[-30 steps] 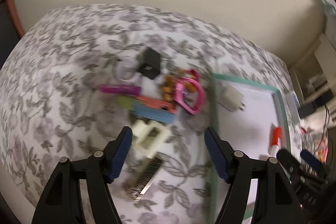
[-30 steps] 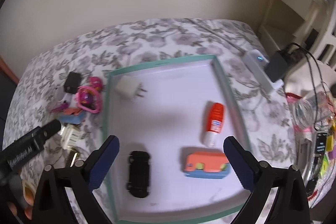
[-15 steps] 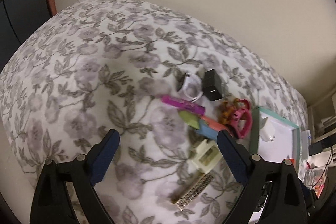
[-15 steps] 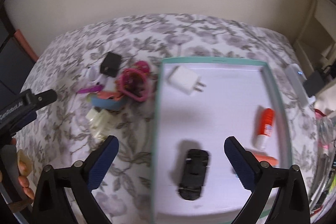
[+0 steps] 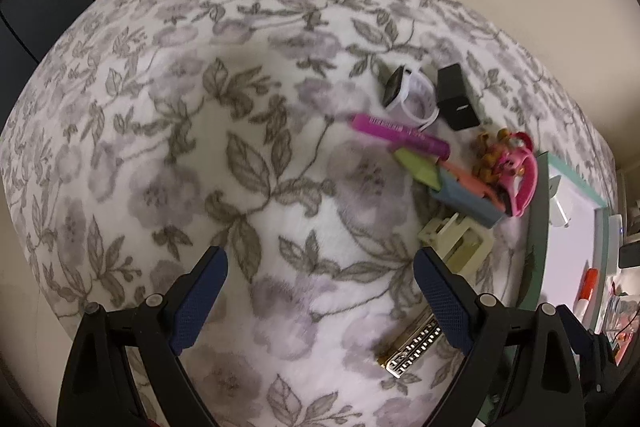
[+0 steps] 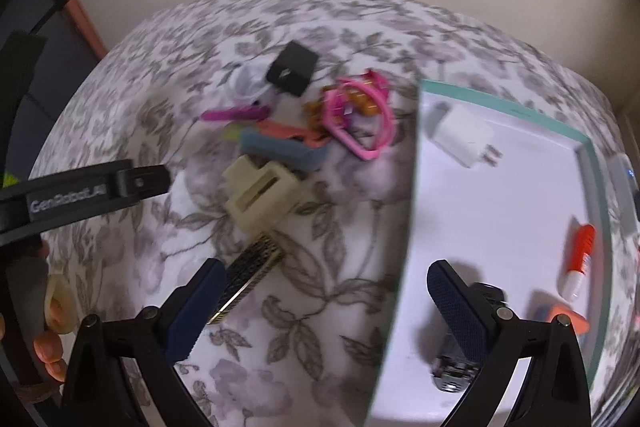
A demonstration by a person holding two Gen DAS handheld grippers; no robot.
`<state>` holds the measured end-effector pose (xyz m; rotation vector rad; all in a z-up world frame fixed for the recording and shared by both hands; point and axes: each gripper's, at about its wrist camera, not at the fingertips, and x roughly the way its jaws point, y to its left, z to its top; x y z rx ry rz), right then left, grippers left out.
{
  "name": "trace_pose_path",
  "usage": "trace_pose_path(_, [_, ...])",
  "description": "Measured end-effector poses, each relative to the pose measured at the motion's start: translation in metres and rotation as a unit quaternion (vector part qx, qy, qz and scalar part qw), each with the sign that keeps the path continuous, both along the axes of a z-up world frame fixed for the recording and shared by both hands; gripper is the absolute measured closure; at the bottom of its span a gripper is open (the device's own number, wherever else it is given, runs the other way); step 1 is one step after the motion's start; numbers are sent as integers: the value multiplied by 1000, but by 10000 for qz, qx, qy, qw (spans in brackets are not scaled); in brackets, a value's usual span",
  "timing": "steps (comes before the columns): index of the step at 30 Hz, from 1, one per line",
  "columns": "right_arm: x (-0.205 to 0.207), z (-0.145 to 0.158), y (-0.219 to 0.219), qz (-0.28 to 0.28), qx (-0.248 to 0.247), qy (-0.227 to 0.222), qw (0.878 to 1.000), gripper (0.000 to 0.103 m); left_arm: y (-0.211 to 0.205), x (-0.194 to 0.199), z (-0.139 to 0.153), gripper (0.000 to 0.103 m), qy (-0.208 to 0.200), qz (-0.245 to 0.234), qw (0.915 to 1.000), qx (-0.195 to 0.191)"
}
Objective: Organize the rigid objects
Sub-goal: 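Move both tools back to the items lying beside the tray, then grasp the cream claw clip with the left tool while the right tool grasps the gold-patterned barrette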
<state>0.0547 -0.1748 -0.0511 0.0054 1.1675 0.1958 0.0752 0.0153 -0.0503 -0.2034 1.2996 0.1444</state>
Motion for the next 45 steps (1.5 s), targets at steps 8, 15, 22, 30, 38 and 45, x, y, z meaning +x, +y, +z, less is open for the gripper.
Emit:
trace_pose_path(8, [-5,-25,24,704,83,339,9969,1,9,-2,-11,9,244,32,9997,14])
trace_pose_path(15, [-14,-36,34,1139,132,504,9921,1,10,-3,-9,9,245,30,9997,-52])
trace_pose_path(22, [-18,-50,47,1296,-244,547,9898,1,13,-3,-8,9,241,74,9996,-94])
trace_pose_path(30, [-3,-51,53,1078,-317,146,9936,1,12,0,-10,9,262,33,9996,-136])
trace_pose_path(38, [21,-47,47,995,-234,-87,9947,1,7,9,-14,9,281,-69,9987,-424])
trace_pose_path(45, [31,-46,45,945,-195,-163,9952,2,-1,21,-11,9,156,-198,9949,-978])
